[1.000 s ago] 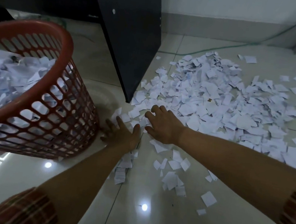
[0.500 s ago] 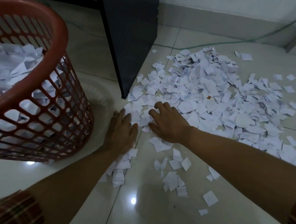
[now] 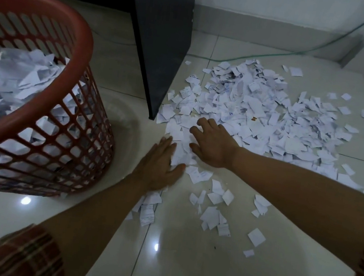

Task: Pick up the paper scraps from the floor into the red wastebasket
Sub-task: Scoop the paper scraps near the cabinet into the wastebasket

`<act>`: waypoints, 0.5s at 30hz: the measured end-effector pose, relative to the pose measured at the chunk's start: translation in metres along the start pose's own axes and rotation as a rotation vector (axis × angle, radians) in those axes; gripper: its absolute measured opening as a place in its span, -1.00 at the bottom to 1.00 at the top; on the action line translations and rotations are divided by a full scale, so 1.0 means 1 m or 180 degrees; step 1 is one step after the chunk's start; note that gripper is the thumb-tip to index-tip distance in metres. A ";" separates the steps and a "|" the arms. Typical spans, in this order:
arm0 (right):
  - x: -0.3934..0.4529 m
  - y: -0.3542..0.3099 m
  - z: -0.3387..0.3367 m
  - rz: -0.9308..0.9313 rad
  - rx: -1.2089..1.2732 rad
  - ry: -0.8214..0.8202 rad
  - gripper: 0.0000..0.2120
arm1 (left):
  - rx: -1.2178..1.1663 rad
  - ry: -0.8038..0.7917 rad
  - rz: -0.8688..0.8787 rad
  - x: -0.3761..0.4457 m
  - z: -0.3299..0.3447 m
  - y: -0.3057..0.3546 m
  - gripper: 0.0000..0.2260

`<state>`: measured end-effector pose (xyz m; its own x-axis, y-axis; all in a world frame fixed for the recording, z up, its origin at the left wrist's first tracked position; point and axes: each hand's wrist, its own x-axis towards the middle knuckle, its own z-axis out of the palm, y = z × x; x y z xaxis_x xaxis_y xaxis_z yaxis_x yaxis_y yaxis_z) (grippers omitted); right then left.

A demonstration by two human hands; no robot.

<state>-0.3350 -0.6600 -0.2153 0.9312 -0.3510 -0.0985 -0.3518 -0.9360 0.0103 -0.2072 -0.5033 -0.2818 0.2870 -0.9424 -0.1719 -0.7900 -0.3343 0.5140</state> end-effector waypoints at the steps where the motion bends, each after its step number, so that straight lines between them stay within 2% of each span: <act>1: -0.004 0.001 -0.001 -0.0006 0.0008 -0.0002 -0.52 | -0.0030 -0.0008 0.0113 -0.004 0.004 0.003 -0.24; 5: -0.013 0.002 -0.005 -0.0035 0.0063 0.0002 -0.54 | 0.0006 0.0167 0.0362 -0.014 0.007 0.011 -0.25; 8: -0.020 -0.001 -0.008 -0.0105 0.0030 0.0009 -0.55 | 0.0365 0.0373 0.0265 -0.034 0.008 0.013 -0.29; 11: -0.025 -0.007 -0.011 -0.0212 -0.0064 0.0010 -0.55 | 0.0642 0.0741 -0.0037 -0.067 0.014 0.002 -0.30; 15: -0.031 -0.016 -0.015 -0.0346 -0.0104 -0.0016 -0.55 | 0.0822 0.0877 -0.0699 -0.115 0.023 -0.013 -0.26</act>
<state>-0.3568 -0.6340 -0.1971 0.9631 -0.2473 -0.1057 -0.2453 -0.9689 0.0319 -0.2428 -0.3910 -0.2882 0.5694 -0.8220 -0.0050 -0.7937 -0.5513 0.2571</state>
